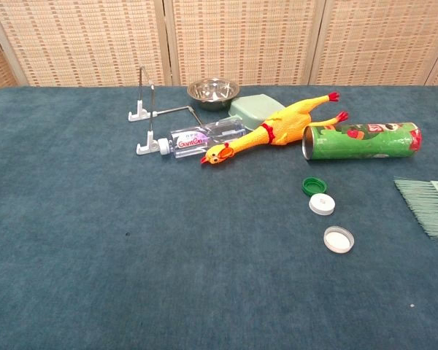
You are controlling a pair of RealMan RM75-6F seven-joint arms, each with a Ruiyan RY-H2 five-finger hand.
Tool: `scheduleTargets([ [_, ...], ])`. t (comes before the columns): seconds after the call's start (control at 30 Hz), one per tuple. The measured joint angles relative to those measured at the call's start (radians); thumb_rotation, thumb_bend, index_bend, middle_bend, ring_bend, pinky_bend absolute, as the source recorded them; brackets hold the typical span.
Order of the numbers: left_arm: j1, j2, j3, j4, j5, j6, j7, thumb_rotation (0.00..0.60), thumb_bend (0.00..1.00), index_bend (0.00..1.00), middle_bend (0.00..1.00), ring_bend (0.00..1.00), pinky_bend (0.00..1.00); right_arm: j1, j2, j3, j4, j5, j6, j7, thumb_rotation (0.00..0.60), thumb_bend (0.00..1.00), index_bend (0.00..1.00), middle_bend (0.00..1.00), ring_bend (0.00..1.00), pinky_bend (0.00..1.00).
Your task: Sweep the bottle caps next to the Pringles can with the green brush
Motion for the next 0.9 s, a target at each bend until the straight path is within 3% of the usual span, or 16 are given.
scheduleTargets([
  [0.27, -0.011, 0.001, -0.004, -0.002, -0.014, -0.029, 0.006, 0.6, 0.41, 0.0, 0.0, 0.0, 0.06, 0.028, -0.039, 0.001, 0.088, 0.015, -0.065, 0.006, 0.6, 0.08, 0.03, 0.08, 0.0, 0.0],
  [0.47, -0.015, 0.007, -0.007, -0.007, -0.024, -0.04, 0.006, 0.6, 0.41, 0.0, 0.0, 0.0, 0.06, 0.067, -0.104, 0.004, 0.232, 0.038, -0.149, 0.028, 0.6, 0.12, 0.24, 0.24, 0.0, 0.0],
  [0.9, -0.013, 0.003, -0.003, -0.006, -0.044, -0.053, 0.03, 0.6, 0.42, 0.0, 0.0, 0.0, 0.06, 0.157, -0.263, 0.004, 0.55, 0.032, -0.291, 0.114, 0.6, 0.23, 0.43, 0.39, 0.05, 0.0],
])
